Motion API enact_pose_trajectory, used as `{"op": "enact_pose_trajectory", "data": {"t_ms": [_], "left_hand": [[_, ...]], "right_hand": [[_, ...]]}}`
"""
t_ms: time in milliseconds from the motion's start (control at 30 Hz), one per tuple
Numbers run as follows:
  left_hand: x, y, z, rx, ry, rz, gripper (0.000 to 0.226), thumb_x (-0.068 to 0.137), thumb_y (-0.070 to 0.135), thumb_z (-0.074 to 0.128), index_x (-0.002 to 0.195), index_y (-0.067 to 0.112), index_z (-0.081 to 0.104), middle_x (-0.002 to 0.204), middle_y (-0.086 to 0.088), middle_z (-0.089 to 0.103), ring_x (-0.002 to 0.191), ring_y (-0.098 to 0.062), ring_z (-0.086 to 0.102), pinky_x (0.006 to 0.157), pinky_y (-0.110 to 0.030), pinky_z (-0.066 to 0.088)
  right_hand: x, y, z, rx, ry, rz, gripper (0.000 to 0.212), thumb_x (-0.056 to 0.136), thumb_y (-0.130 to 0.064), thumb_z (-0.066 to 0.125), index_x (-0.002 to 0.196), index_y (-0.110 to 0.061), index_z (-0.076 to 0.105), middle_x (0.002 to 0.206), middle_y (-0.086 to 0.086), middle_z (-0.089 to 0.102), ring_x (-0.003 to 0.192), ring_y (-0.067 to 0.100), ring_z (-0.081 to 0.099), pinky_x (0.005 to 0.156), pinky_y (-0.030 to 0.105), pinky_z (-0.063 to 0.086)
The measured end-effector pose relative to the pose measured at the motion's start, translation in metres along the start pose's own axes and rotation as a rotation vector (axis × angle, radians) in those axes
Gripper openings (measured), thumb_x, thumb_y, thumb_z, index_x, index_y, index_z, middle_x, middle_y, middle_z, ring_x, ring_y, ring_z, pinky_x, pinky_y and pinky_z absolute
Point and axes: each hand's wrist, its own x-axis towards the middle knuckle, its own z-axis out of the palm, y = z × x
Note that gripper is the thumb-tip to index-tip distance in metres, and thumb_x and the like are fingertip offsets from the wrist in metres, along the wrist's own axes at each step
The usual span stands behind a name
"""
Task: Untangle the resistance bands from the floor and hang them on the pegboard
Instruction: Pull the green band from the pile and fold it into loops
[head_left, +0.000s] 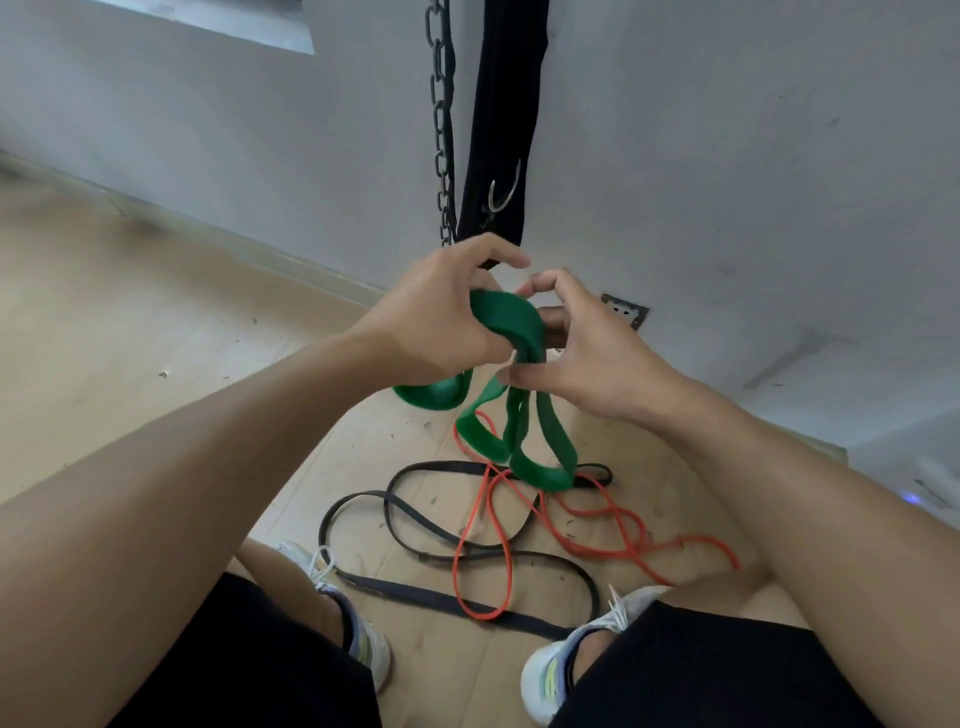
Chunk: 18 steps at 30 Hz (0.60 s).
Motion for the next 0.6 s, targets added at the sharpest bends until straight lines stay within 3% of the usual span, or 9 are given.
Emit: {"op": "enact_pose_trajectory", "data": {"t_ms": [67, 167, 300, 467, 600], "left_hand": [[0.000, 0.003, -0.001, -0.085, 0.071, 0.033, 0.064, 0.073, -0.001, 0.077, 0.130, 0.022, 0.057, 0.080, 0.001, 0.073, 0.058, -0.001, 0.062, 0.058, -0.013, 0.047], [0.002, 0.002, -0.008, -0.151, 0.148, 0.032, 0.060, 0.074, -0.005, 0.075, 0.126, 0.022, 0.060, 0.076, 0.005, 0.069, 0.054, 0.000, 0.058, 0.059, -0.012, 0.046], [0.005, -0.007, -0.014, -0.120, 0.187, 0.008, 0.057, 0.076, -0.006, 0.073, 0.124, 0.021, 0.061, 0.082, 0.002, 0.069, 0.059, 0.001, 0.060, 0.062, -0.012, 0.047], [0.008, -0.018, -0.015, 0.002, 0.182, -0.038, 0.040, 0.079, -0.001, 0.070, 0.112, 0.021, 0.064, 0.088, 0.002, 0.068, 0.067, -0.007, 0.061, 0.057, -0.006, 0.042], [0.007, -0.015, -0.008, -0.035, 0.116, -0.005, 0.030, 0.079, 0.020, 0.085, 0.104, 0.018, 0.067, 0.086, 0.001, 0.074, 0.078, -0.014, 0.070, 0.070, -0.021, 0.054]], "right_hand": [[0.003, 0.005, 0.001, -0.060, -0.003, 0.007, 0.058, 0.077, -0.032, 0.090, 0.121, -0.031, 0.052, 0.097, -0.013, 0.076, 0.093, 0.004, 0.072, 0.086, 0.036, 0.058], [0.009, 0.012, 0.002, -0.084, 0.041, -0.022, 0.042, 0.081, -0.036, 0.086, 0.114, -0.029, 0.060, 0.105, -0.015, 0.073, 0.100, 0.006, 0.071, 0.091, 0.045, 0.059], [0.015, 0.009, -0.007, -0.008, 0.082, 0.026, 0.038, 0.085, -0.029, 0.084, 0.110, -0.030, 0.055, 0.103, -0.013, 0.078, 0.095, 0.006, 0.075, 0.094, 0.047, 0.059], [0.012, -0.002, -0.023, 0.116, 0.152, -0.005, 0.032, 0.081, -0.019, 0.088, 0.105, -0.019, 0.068, 0.095, -0.006, 0.081, 0.092, 0.013, 0.078, 0.092, 0.040, 0.061], [0.010, -0.004, -0.026, 0.241, 0.175, -0.059, 0.033, 0.078, -0.018, 0.090, 0.106, -0.013, 0.074, 0.095, -0.001, 0.082, 0.092, 0.018, 0.079, 0.091, 0.034, 0.061]]}}
